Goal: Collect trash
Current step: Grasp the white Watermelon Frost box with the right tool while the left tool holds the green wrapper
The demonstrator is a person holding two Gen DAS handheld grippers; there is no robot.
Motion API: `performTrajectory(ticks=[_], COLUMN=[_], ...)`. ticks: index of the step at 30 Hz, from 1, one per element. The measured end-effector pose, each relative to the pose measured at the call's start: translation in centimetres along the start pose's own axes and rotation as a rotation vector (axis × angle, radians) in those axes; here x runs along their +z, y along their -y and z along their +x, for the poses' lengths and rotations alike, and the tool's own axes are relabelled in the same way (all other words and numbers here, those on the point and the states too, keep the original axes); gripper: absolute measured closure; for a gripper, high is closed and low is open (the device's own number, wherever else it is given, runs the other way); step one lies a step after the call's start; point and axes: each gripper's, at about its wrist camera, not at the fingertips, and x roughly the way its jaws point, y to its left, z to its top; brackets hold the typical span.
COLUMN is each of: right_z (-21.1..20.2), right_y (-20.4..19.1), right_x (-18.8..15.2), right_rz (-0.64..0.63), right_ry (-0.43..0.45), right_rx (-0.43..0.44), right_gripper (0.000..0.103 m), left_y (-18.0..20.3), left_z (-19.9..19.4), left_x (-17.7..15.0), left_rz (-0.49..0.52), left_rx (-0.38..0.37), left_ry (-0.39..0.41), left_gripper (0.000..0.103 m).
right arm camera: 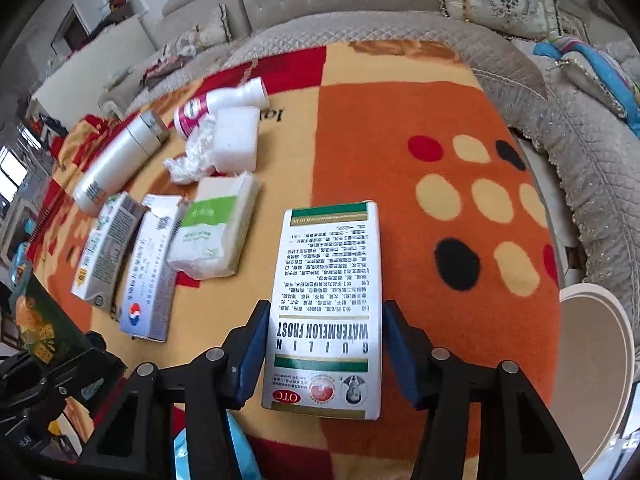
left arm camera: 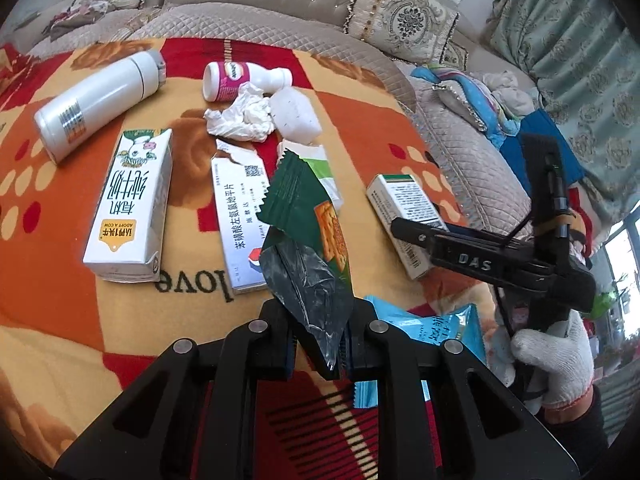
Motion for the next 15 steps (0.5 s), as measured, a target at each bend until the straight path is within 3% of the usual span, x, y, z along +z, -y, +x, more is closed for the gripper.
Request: performTrajectory(ticks=[15], right_z=[-7.4], right_y=[0.3], right_x=[-1.9], right_rz=[0.019], right_ry=[0.13], right_rx=[0.08], right_gripper=[0.05], left_y=[4.1], left_z=[-1.1], left_x=[-0.2], left_rz=[0.063], left_rx=[-0.029], left_ry=[0.026], left_gripper=[0.089])
